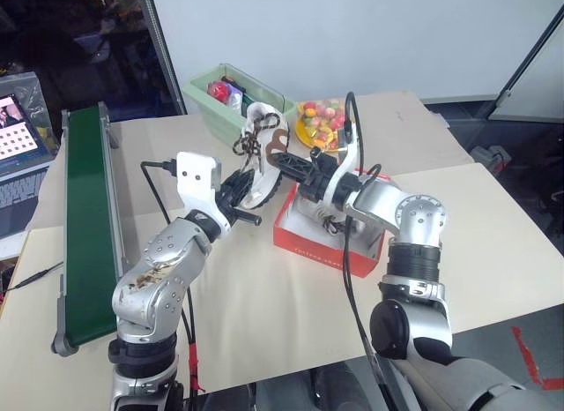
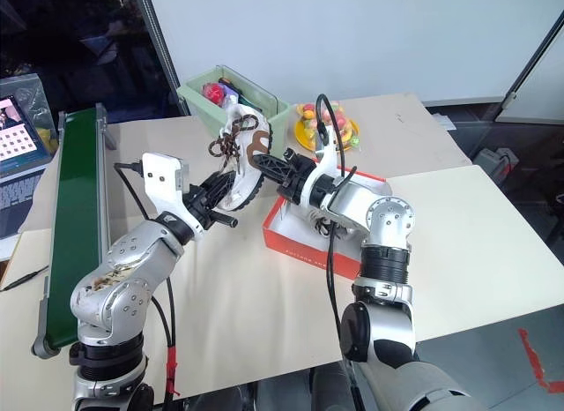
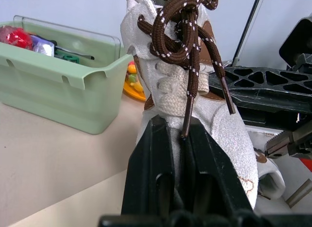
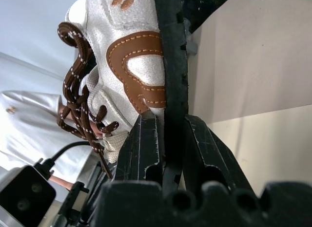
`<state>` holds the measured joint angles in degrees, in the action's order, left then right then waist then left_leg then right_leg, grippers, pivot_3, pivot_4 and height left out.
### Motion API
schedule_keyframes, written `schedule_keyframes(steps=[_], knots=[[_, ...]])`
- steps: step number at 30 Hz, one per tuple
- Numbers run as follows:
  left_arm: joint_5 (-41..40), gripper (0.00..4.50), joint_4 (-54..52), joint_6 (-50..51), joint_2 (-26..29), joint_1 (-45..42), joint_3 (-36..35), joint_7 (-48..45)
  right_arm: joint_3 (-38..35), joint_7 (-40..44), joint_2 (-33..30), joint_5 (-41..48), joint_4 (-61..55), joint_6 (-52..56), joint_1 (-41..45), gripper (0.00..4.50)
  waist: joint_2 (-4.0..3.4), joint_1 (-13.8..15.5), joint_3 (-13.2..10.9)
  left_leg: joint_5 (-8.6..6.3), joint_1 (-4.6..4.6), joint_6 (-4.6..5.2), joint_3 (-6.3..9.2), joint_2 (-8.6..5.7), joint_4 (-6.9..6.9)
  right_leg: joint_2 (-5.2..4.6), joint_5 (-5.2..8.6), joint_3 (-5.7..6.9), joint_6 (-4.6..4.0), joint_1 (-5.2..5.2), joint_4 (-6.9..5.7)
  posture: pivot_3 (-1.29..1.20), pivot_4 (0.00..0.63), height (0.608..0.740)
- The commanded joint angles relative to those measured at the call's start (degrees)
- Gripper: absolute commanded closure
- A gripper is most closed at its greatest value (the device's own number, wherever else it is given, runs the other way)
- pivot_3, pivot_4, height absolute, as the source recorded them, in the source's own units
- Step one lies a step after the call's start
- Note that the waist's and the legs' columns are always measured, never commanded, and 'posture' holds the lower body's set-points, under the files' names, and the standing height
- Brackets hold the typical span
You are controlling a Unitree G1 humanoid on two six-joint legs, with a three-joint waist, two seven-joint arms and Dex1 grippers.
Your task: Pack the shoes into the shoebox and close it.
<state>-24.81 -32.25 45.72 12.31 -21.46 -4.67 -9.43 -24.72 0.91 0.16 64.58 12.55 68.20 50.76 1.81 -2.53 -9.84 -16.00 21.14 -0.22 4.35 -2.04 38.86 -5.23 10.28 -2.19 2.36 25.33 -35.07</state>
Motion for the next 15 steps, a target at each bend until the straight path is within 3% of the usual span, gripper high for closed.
schedule_keyframes(steps=[1, 5, 7, 8, 12, 15], knots=[[0.2, 4.50, -1.2, -0.9, 0.3, 0.0, 0.8, -0.2, -1.7, -1.0, 1.2, 5.7, -1.7, 0.4, 1.8, 4.31, 0.00, 0.0, 0.0, 0.00, 0.00, 0.00, 0.00, 0.00, 0.00, 0.00, 0.00, 0.00, 0.00, 0.00, 0.00, 0.00, 0.150, 0.740], [1.5, 4.50, -0.4, -3.2, 1.4, 0.4, 1.5, -1.0, -2.6, -3.7, 1.8, 8.0, -1.5, -0.3, 1.9, 4.31, 0.00, 0.0, 0.0, 0.00, 0.00, 0.00, 0.00, 0.00, 0.00, 0.00, 0.00, 0.00, 0.00, 0.00, -0.01, 0.00, 0.150, 0.740], [1.6, 3.67, -0.2, -4.1, 2.0, 0.5, 1.9, -1.9, -2.8, -4.6, 1.9, 8.9, -1.6, -0.8, 2.0, 4.31, 0.00, 0.0, 0.0, 0.00, 0.00, 0.00, 0.00, 0.00, 0.00, 0.01, 0.00, 0.00, 0.00, 0.00, -0.01, 0.00, 0.150, 0.740], [2.1, 3.53, -0.4, -4.7, 2.5, 0.6, 2.5, -2.4, -2.7, -4.9, 1.8, 9.1, -1.7, -1.0, 2.0, 4.31, -0.01, 0.0, 0.0, 0.00, 0.00, 0.00, -0.01, 0.00, 0.00, 0.01, 0.00, 0.00, 0.00, 0.00, -0.01, 0.00, 0.150, 0.740], [2.1, 2.16, -1.1, -5.8, 3.2, 0.8, 3.1, -3.5, -2.6, -6.3, 1.5, 8.6, -2.5, -2.8, 2.0, 4.31, -0.01, 0.0, 0.0, 0.00, 0.00, 0.00, -0.01, 0.00, 0.00, 0.01, 0.00, 0.00, 0.00, 0.00, -0.01, 0.00, 0.150, 0.740], [1.6, 2.16, -1.8, -6.4, 3.6, 1.1, 1.8, -4.0, -3.4, -8.1, 0.6, 5.5, -2.6, -8.2, 2.8, 4.31, -0.01, 0.0, 0.0, 0.00, 0.00, 0.00, -0.01, 0.00, 0.00, 0.00, 0.00, 0.00, 0.00, 0.00, -0.01, 0.00, 0.150, 0.740]])
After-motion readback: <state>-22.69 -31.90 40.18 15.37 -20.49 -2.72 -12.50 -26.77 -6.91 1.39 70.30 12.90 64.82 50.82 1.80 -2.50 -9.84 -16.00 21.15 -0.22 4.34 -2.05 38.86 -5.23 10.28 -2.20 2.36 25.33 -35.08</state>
